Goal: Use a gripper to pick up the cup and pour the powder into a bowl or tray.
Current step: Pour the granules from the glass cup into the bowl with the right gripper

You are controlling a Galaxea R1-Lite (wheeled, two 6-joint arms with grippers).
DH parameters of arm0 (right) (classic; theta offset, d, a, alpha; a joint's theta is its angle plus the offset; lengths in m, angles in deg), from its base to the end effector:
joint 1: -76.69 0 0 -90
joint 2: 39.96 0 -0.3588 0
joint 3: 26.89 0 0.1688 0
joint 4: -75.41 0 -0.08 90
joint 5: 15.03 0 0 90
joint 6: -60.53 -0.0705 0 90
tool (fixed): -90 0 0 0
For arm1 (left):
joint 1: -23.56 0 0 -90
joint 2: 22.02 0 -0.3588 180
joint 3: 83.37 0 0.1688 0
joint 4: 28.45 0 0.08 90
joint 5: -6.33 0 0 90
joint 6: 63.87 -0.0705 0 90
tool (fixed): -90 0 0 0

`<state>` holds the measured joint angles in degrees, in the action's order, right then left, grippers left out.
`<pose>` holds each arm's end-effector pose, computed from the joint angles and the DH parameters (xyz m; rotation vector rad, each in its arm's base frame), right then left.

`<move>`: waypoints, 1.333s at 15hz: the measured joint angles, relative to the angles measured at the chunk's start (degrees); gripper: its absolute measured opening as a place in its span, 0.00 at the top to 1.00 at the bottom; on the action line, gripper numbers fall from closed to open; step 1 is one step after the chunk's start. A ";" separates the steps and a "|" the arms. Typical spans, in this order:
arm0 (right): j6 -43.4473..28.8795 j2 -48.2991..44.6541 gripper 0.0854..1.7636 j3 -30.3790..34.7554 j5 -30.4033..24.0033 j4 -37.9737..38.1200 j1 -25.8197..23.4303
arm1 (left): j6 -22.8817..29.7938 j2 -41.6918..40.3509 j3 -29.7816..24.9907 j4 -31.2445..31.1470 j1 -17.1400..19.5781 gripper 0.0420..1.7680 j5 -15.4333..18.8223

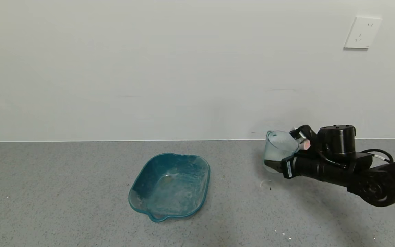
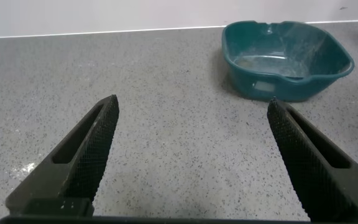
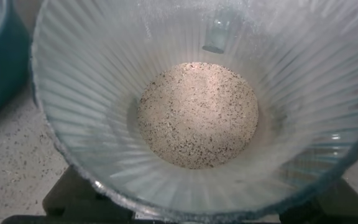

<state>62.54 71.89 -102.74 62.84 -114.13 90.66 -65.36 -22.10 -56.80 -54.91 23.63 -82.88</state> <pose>0.3879 0.1118 0.1674 -0.0413 0.4578 0.4555 -0.0574 -0.0010 0.0757 0.0260 -0.0035 -0.0125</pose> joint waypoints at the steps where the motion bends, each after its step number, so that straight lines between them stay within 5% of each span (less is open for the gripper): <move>1: 0.33 -1.55 0.27 -0.39 0.00 1.85 -0.67 | 0.00 0.00 0.00 0.00 0.00 0.03 -0.02; 12: 11.61 -15.80 0.27 -4.19 0.26 16.68 -16.55 | -0.02 0.00 0.00 0.00 0.00 0.03 -0.02; 20: 24.92 -15.49 0.27 -4.94 1.66 16.37 -26.45 | -0.02 0.00 0.00 -0.04 0.00 0.03 -0.02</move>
<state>87.46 56.40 -107.67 64.50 -97.76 64.20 -65.38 -22.10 -56.80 -54.94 23.63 -82.90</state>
